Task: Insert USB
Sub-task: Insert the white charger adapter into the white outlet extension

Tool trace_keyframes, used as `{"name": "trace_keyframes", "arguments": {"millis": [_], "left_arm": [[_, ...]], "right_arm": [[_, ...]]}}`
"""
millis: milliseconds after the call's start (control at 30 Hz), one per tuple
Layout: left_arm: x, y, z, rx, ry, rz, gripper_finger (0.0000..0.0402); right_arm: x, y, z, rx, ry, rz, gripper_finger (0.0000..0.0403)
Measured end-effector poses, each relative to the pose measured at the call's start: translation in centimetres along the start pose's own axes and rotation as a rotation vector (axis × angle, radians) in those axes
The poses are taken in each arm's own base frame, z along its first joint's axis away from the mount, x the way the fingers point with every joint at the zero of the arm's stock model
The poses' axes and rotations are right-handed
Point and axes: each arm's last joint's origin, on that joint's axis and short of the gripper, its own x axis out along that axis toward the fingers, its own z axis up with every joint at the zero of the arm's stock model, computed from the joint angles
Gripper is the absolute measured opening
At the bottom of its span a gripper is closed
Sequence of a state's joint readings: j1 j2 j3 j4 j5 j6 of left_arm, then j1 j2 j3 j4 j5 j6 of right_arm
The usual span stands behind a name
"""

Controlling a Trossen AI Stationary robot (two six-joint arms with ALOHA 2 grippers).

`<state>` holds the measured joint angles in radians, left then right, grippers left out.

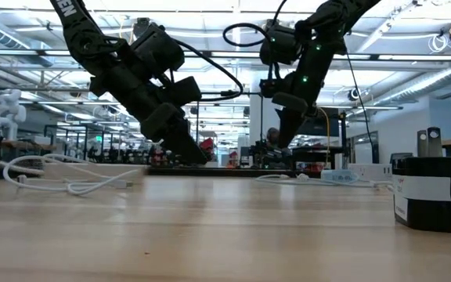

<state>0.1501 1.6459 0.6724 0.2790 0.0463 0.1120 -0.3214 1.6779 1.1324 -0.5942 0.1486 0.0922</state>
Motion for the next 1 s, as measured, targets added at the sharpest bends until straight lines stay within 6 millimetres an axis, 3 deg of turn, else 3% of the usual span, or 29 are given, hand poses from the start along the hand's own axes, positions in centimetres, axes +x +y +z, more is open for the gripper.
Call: {"name": "trace_keyframes", "arguments": {"millis": [533, 1000], "left_arm": [[0.00, 0.01, 0.00, 0.001, 0.000, 0.003, 0.0003], [0.00, 0.01, 0.00, 0.000, 0.000, 0.003, 0.0003]], "right_arm": [[0.00, -0.01, 0.07, 0.001, -0.008, -0.007, 0.0170], [-0.06, 0.44, 0.03, 0.017, -0.007, 0.018, 0.0222]]}}
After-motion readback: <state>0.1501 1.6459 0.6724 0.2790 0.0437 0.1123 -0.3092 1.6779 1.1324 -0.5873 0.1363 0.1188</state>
